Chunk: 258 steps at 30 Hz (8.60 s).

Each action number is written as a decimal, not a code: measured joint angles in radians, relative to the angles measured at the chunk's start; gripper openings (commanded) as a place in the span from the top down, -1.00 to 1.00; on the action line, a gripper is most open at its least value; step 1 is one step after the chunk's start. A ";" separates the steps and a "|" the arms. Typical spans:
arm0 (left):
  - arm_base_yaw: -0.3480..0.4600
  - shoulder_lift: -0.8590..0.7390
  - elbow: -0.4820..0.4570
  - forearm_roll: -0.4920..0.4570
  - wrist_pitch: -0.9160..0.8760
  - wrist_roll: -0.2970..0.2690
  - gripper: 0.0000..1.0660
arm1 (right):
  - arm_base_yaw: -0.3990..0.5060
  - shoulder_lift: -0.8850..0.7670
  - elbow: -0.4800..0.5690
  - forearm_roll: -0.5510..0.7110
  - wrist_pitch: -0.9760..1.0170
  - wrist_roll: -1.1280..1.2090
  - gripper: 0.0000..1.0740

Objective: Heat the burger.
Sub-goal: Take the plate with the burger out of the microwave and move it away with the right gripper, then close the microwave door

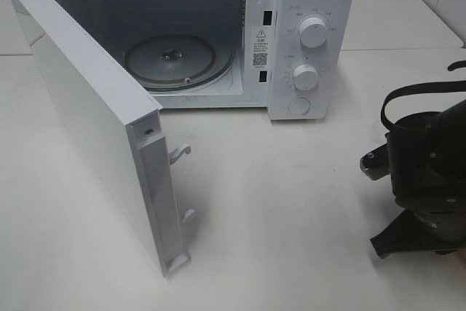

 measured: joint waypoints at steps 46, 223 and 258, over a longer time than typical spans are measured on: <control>0.000 0.000 0.000 0.000 0.000 0.000 -0.87 | 0.000 -0.727 0.002 0.589 0.014 -0.881 -0.45; -0.075 1.361 0.253 0.415 -1.939 -0.388 1.00 | -0.574 -1.751 0.064 0.804 0.251 -1.149 -0.40; -0.769 1.846 -0.395 -0.466 -1.825 0.199 1.00 | -0.574 -1.751 0.064 0.804 0.251 -1.149 -0.40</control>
